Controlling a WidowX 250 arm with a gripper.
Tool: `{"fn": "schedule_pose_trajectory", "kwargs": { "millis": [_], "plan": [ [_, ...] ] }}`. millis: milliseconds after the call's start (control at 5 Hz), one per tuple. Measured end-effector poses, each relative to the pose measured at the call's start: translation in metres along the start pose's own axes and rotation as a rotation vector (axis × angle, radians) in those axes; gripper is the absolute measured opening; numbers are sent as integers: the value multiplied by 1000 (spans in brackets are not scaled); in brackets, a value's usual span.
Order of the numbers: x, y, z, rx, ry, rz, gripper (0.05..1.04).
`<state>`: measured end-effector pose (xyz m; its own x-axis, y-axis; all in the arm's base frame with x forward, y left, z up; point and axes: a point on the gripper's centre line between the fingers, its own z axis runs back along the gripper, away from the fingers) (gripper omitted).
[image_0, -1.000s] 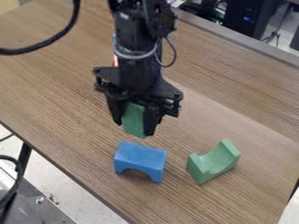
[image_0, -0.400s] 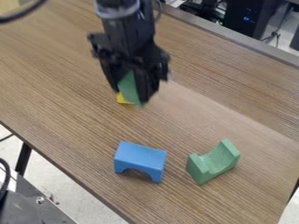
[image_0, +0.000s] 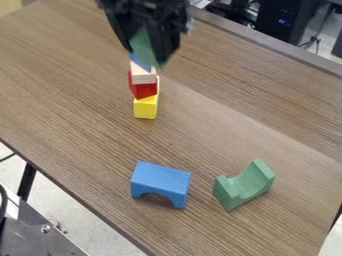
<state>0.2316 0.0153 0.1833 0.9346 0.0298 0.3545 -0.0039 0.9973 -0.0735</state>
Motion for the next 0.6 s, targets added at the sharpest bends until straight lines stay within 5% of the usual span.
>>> {"fn": "schedule_pose_trajectory", "kwargs": {
  "millis": [400, 600],
  "plan": [
    [12, -2, 11, 107, -29, -15, 584],
    [25, 1, 21, 110, -56, -6, 584]
  ]
}}
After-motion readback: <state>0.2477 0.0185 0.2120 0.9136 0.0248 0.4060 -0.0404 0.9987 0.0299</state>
